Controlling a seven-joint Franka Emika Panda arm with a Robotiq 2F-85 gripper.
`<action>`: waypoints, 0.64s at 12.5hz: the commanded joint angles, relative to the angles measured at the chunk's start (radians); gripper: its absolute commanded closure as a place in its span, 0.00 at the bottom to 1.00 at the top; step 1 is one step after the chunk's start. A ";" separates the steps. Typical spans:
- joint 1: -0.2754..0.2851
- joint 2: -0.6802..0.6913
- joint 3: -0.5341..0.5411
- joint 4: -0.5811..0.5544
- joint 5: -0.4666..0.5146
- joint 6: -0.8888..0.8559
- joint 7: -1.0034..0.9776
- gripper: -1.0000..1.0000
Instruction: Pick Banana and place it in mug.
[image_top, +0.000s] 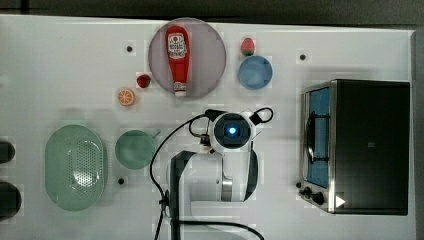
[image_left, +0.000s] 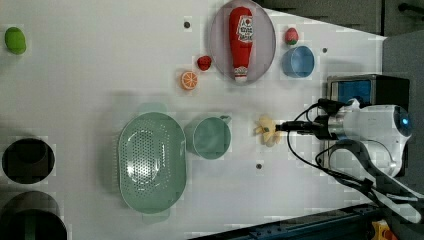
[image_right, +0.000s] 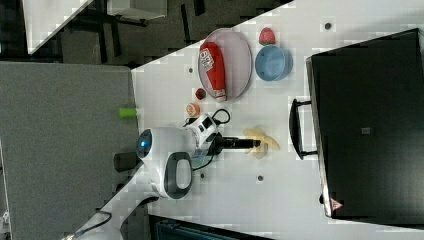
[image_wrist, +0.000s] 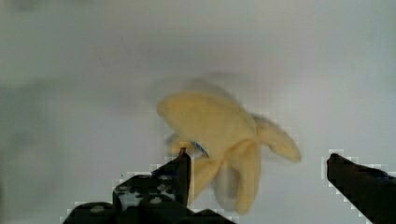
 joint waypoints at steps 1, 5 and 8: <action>0.003 0.072 -0.004 -0.019 0.014 0.070 -0.052 0.00; 0.002 0.126 -0.002 -0.029 0.014 0.180 -0.048 0.15; 0.000 0.117 -0.003 -0.034 0.015 0.194 -0.046 0.54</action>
